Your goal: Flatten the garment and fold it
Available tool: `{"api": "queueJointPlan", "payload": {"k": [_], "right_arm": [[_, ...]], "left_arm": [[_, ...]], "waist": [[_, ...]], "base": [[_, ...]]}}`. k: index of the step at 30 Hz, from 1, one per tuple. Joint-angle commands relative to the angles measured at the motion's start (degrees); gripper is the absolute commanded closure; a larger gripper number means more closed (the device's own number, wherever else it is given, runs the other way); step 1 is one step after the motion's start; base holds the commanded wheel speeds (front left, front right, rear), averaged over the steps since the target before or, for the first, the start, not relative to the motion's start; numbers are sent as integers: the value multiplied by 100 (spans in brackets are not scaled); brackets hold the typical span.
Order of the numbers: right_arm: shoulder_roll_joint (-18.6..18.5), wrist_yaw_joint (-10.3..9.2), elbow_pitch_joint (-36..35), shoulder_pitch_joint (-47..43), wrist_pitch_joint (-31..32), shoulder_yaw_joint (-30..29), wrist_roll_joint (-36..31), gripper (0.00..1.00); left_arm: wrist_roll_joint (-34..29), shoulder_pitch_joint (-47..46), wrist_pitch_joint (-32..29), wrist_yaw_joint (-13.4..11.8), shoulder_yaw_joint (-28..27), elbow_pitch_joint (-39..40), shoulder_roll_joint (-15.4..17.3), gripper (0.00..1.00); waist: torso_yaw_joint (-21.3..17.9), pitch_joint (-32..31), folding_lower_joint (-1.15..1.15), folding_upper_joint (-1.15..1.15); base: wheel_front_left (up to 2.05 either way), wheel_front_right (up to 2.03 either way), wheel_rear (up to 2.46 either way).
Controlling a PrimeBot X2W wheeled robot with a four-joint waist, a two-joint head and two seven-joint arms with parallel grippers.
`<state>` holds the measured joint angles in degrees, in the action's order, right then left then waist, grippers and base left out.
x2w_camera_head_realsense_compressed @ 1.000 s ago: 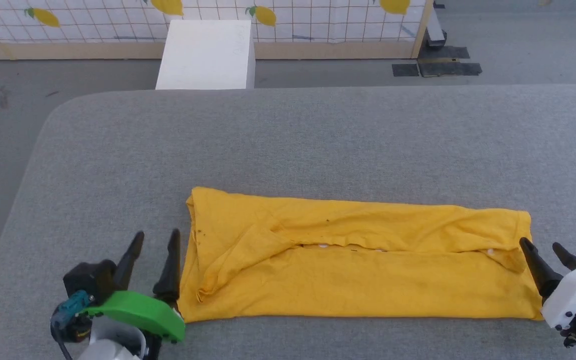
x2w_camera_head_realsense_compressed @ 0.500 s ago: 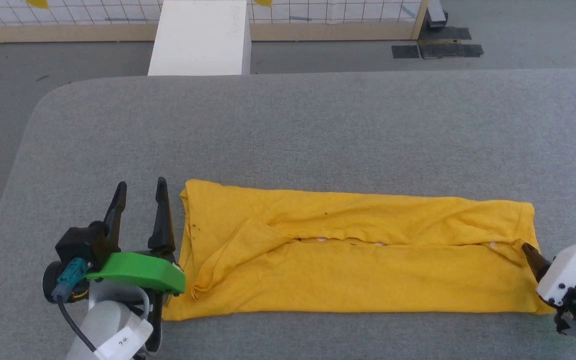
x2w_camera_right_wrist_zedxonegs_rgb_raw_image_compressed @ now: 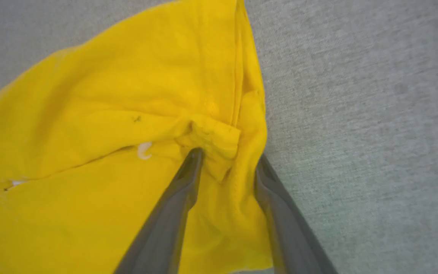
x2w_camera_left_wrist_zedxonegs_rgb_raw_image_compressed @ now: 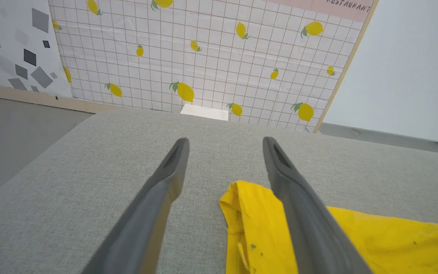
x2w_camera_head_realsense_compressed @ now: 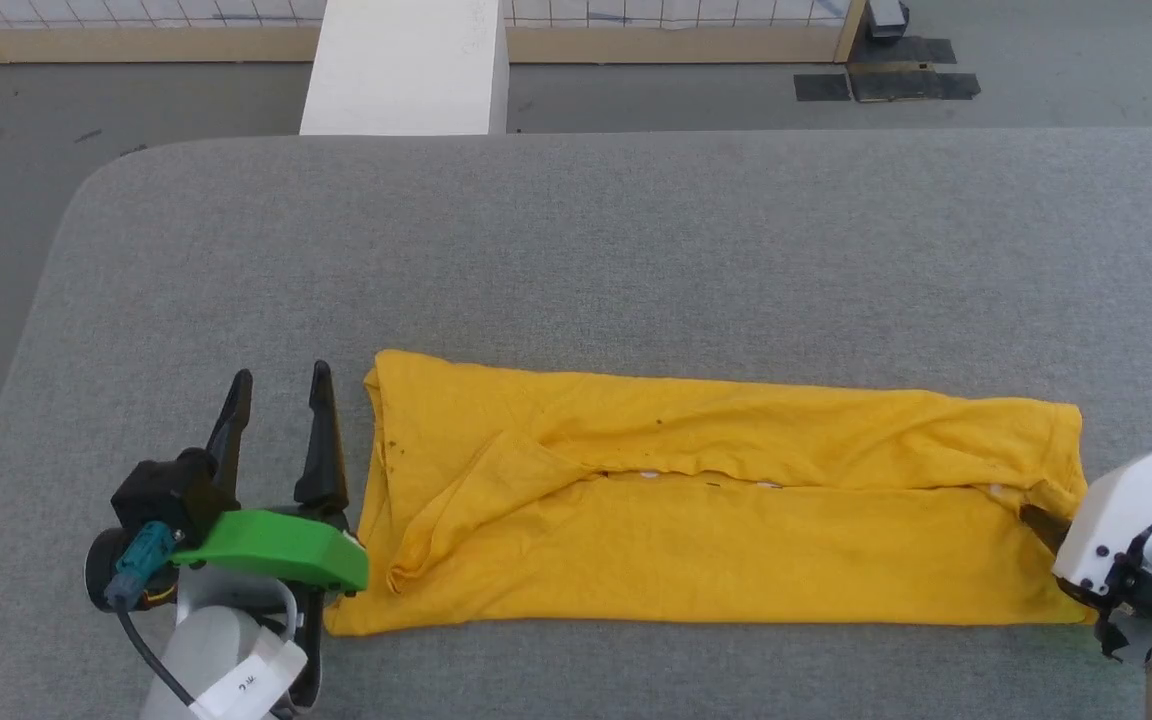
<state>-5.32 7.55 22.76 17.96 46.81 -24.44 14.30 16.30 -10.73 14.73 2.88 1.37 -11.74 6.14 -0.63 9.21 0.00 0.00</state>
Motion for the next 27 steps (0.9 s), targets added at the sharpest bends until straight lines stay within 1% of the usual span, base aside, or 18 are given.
{"api": "queueJointPlan", "payload": {"k": [1,4,7,11,14,17,20,23,24,27], "right_arm": [[63,-6,-5,-156,-58,52,19,100],[-43,-6,-136,-186,-347,-64,-79,100],[-224,-6,-192,-225,-682,-243,-356,100],[-484,-6,-203,-250,-1180,-621,-971,100],[-503,-6,-182,-232,-1416,-863,-1436,100],[-518,-6,-194,-252,-1475,-822,-1593,100],[-567,-6,-416,-406,-1433,-527,-1581,100],[-537,-6,-996,-671,-1258,-103,-1449,100],[-403,-6,-2103,-979,-929,517,-1180,100],[-309,-6,-3276,-1216,-463,1249,-1047,100]], "left_arm": [[-53,-32,27,48,-44,-27,-46,0],[-108,-16,27,94,-129,-74,-91,0],[-147,-10,27,129,-178,-98,-139,0],[-202,-4,27,179,-204,-124,-190,0],[-236,6,27,215,-224,-144,-218,0],[-267,15,27,243,-243,-165,-237,0],[-298,19,27,271,-249,-192,-254,0],[-319,23,27,293,-266,-199,-266,0],[-335,39,27,308,-307,-192,-276,0],[-353,43,27,322,-331,-187,-283,0]], "waist": [[-13,-9,0,0],[-39,-34,0,0],[-44,-51,0,0],[-38,-52,0,0],[-31,-47,0,0],[-19,-54,0,0],[19,-76,0,0],[54,-102,0,0],[58,-115,0,0],[62,-110,0,0]], "base": [[0,0,0],[0,0,0],[0,0,0],[0,0,0],[0,0,0],[0,0,0],[0,0,0],[0,0,0],[0,0,0],[0,0,0]]}}
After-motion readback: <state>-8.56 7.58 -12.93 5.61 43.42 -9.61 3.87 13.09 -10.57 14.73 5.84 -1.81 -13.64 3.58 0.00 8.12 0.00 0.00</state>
